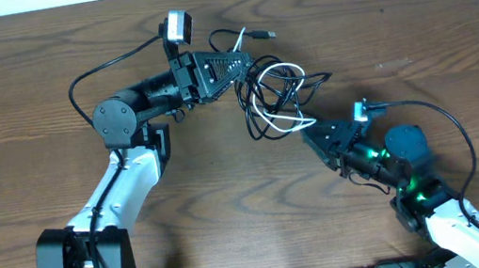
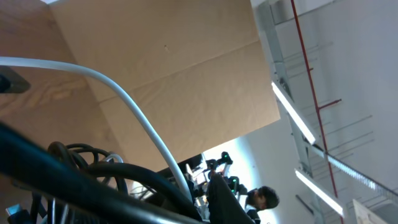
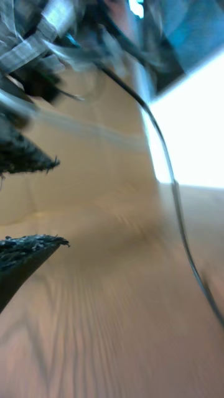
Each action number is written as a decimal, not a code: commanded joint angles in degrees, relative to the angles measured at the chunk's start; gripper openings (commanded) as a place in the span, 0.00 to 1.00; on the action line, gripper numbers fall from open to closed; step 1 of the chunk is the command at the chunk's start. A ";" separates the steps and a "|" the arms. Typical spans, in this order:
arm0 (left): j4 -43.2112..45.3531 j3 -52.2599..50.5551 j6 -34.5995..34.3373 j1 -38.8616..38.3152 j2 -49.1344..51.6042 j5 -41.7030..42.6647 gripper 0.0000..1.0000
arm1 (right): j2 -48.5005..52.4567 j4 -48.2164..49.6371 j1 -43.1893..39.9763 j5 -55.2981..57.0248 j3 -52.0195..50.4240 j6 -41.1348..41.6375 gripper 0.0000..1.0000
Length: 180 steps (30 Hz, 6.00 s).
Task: Untangle cables
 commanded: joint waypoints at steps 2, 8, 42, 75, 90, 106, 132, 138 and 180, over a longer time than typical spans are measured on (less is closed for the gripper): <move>0.98 1.20 -1.70 0.04 -0.55 0.52 0.08 | 0.04 -3.37 -2.97 3.21 0.11 -1.14 0.38; 0.96 1.20 -1.70 -1.18 -0.55 0.57 0.08 | 0.04 7.89 -3.43 2.08 0.11 -3.04 0.46; 1.01 1.25 -3.17 8.61 -0.57 -3.43 0.08 | 0.02 -24.74 -10.62 13.99 0.11 -31.63 0.01; 0.96 1.20 10.05 9.73 -0.55 11.72 0.08 | 0.04 -19.52 -33.51 -25.46 0.11 -42.05 0.11; 0.07 1.16 18.99 -6.51 -0.52 17.88 0.08 | 0.04 26.12 -24.68 -38.97 0.11 -28.61 0.53; 0.07 1.16 20.90 -7.17 -0.52 17.88 0.09 | 0.04 34.34 -6.29 -4.33 0.13 9.18 0.60; 0.07 1.16 20.87 -9.31 -0.52 17.88 0.23 | 6.84 37.75 -2.01 4.46 8.07 2.51 0.01; 0.09 1.16 20.90 -9.31 -0.52 17.88 0.30 | 6.84 39.54 -4.96 4.26 8.04 2.51 0.01; -35.30 0.70 51.95 -2.10 11.47 12.96 0.90 | 6.84 -11.21 -27.56 -18.10 8.04 -47.91 0.17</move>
